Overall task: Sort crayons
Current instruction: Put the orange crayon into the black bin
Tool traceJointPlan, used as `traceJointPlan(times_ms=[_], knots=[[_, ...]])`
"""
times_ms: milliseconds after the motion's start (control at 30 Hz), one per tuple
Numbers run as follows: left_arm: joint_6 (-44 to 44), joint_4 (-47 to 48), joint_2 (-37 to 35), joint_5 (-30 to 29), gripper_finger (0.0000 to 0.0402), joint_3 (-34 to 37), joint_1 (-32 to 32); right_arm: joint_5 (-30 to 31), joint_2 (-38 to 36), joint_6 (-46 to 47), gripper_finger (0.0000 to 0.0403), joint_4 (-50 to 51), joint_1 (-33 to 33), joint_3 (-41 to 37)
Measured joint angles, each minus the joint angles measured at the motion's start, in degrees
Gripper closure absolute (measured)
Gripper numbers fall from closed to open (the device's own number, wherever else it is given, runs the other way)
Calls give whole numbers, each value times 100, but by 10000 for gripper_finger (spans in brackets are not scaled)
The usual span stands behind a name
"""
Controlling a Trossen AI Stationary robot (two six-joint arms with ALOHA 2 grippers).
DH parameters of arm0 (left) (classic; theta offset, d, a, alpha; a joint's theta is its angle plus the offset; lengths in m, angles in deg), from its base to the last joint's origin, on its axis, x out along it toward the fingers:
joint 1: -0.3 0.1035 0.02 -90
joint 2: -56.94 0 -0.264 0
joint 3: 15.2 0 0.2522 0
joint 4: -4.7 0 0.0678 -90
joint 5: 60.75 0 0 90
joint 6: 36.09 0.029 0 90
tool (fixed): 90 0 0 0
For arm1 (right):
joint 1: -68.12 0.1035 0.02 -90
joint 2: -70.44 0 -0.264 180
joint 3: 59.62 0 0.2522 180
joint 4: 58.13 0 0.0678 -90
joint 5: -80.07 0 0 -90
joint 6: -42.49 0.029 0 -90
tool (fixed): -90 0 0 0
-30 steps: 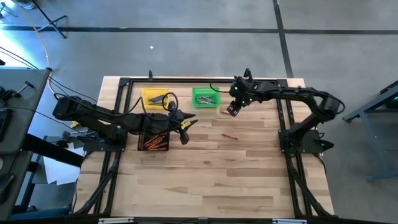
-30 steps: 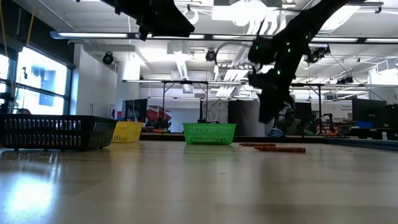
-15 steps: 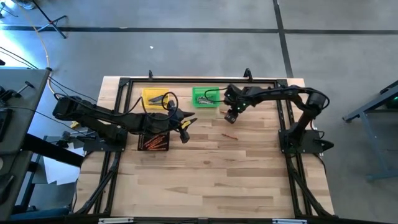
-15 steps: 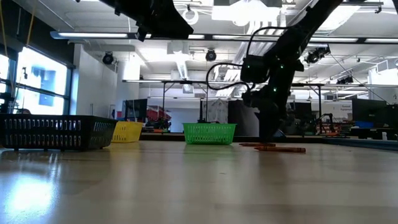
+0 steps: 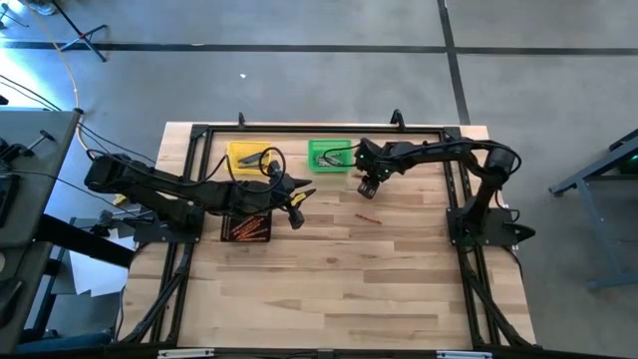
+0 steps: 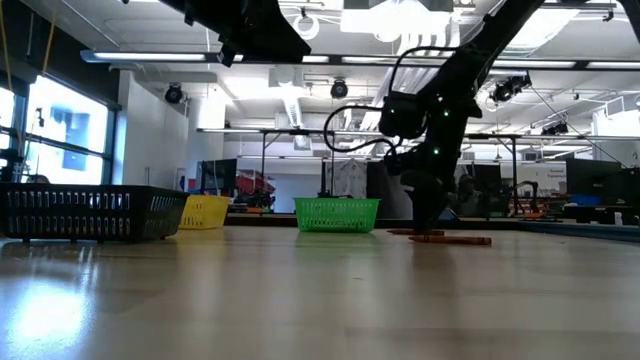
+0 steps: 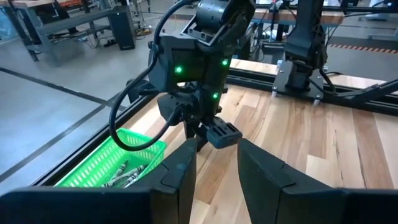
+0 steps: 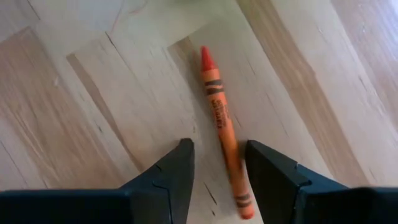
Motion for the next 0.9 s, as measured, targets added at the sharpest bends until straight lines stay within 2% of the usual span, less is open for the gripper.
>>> traceJointPlan(times_ms=[133,300,367,600,900], knots=[[0,1,0,1,300,0,0,-32,8,76,284,18,11,11],[2,6,0,2,300,0,-1,-179,47,77,369,225,17,156],[2,17,0,2,300,0,-1,-261,51,12,390,300,11,211],[0,28,0,4,300,0,-1,-376,86,-5,398,904,6,593],[-128,154,0,7,300,0,-10,-958,92,-407,400,2141,17,1204]])
